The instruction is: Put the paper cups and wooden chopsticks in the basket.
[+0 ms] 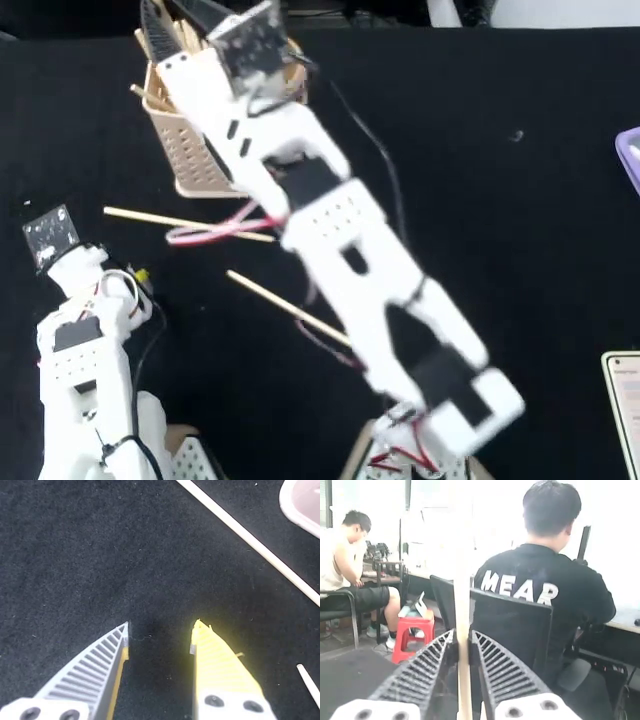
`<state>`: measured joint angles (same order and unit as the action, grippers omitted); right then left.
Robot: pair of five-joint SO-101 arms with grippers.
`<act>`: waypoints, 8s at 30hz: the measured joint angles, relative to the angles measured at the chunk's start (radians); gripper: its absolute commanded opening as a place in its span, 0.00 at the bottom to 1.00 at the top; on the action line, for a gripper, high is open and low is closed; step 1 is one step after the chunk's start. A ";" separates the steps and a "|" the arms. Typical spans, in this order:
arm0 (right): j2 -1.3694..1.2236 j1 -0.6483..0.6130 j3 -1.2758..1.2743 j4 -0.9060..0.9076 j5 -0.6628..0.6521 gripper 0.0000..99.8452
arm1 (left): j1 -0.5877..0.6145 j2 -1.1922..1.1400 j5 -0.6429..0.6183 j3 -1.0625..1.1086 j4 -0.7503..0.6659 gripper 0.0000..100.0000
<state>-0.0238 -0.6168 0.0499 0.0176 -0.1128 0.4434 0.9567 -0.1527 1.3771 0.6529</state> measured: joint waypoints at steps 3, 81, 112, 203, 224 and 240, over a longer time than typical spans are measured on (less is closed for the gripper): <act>-0.140 0.009 0.098 -0.003 0.005 0.01 | 0.000 0.000 0.000 0.000 0.000 0.21; -0.262 0.072 -0.431 0.717 -0.292 0.01 | 0.000 0.000 0.000 0.000 0.000 0.21; 0.813 0.391 -1.231 1.255 -0.833 0.07 | 0.000 0.000 0.000 0.000 0.000 0.21; -0.066 -0.018 0.046 0.018 -0.167 0.01 | 0.000 0.000 0.000 0.012 -0.029 0.21; -0.311 -0.005 0.457 0.417 -0.167 0.06 | 0.000 0.000 0.000 0.012 -0.029 0.21; 0.176 0.052 0.505 1.487 -0.169 0.06 | 0.002 0.048 0.057 0.009 0.078 0.04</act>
<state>0.1527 -0.5646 0.5547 1.5044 -0.2816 0.4450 1.0042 -0.0959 1.3863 0.7311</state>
